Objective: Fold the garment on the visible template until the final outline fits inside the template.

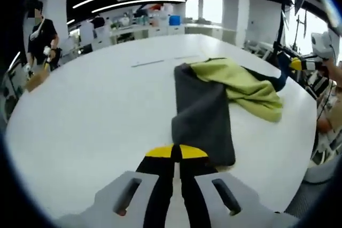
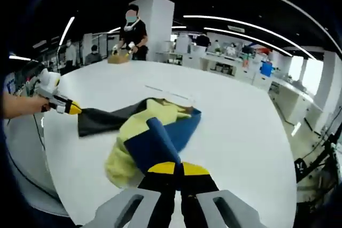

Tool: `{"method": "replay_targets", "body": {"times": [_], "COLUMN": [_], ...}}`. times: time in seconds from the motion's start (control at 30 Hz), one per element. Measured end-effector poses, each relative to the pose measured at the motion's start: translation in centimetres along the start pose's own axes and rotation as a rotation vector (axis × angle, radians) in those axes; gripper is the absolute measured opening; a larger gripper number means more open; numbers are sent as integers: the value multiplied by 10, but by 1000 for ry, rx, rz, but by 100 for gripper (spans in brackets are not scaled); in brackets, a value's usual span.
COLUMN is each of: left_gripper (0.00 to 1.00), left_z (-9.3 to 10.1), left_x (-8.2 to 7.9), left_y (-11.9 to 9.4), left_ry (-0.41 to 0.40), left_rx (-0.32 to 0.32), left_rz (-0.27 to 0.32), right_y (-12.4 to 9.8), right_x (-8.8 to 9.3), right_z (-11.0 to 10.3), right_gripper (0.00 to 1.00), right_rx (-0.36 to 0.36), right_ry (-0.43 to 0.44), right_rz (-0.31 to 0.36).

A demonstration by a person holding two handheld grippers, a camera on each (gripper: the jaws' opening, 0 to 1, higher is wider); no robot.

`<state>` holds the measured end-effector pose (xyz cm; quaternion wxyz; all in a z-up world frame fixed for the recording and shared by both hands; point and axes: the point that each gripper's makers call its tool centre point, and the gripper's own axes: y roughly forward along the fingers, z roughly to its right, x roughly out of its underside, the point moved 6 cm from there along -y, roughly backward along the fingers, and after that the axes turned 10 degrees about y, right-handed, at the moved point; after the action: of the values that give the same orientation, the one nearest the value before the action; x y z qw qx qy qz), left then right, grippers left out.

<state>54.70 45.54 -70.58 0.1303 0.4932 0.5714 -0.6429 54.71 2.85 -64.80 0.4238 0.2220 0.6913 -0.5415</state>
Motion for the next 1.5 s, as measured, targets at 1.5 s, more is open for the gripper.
{"method": "replay_targets", "body": {"times": [1.5], "left_gripper": [0], "left_z": [-101], "left_x": [15], "left_y": [10], "left_ry": [-10], "left_rx": [-150], "left_rz": [-115], "right_y": [-12], "right_x": [63], "right_z": [136], "right_gripper": [0], "right_rx": [510], "right_ry": [239], "right_rz": [-18]}}
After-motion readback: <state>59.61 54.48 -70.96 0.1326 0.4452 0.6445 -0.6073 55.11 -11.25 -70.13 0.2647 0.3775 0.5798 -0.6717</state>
